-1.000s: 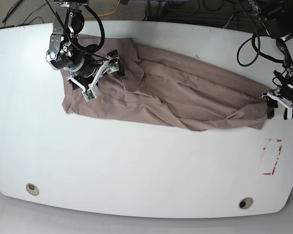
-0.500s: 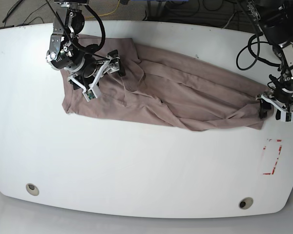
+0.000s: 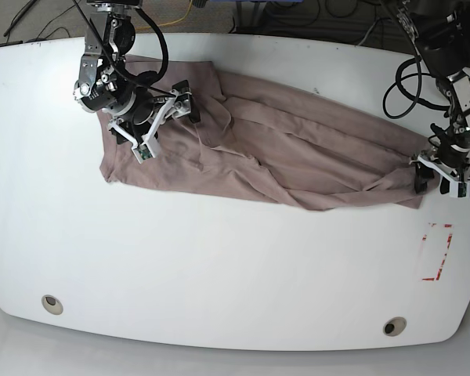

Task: Layout the t-shirt on the table in an organized manner, then fold the t-shirt properly
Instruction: 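Lower the left gripper onto the strip end and pinch the fabric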

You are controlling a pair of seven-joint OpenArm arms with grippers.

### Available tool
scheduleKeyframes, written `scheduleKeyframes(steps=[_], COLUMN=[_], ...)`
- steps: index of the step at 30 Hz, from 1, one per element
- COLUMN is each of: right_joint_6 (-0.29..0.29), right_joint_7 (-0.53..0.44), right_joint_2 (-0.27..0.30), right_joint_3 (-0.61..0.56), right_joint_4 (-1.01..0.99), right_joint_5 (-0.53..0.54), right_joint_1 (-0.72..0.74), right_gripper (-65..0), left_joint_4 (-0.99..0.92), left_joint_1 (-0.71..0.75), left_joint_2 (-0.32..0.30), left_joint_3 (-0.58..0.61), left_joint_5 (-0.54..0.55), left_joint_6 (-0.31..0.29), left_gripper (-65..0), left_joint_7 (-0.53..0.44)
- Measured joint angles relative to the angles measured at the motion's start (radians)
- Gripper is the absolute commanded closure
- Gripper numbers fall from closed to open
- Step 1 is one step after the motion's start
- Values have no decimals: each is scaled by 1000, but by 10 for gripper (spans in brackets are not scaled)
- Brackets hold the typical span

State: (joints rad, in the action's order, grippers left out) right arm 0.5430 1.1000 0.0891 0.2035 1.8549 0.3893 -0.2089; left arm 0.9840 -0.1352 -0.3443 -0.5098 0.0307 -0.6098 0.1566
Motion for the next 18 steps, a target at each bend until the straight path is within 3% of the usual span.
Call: scheduleKeyframes(steps=[18], right_joint_6=[0], right_joint_7=[0], right_joint_2=[0], right_joint_3=[0], right_joint_4=[0], right_joint_5=[0], right_joint_1=[0], right_gripper=[-593], left_joint_4=[-1], left_joint_1=[19], left_joint_2=[-2], left_joint_3=[-13], left_joint_5=[0], left_joint_6=[0], left_gripper=[-380], left_joint_7=[0])
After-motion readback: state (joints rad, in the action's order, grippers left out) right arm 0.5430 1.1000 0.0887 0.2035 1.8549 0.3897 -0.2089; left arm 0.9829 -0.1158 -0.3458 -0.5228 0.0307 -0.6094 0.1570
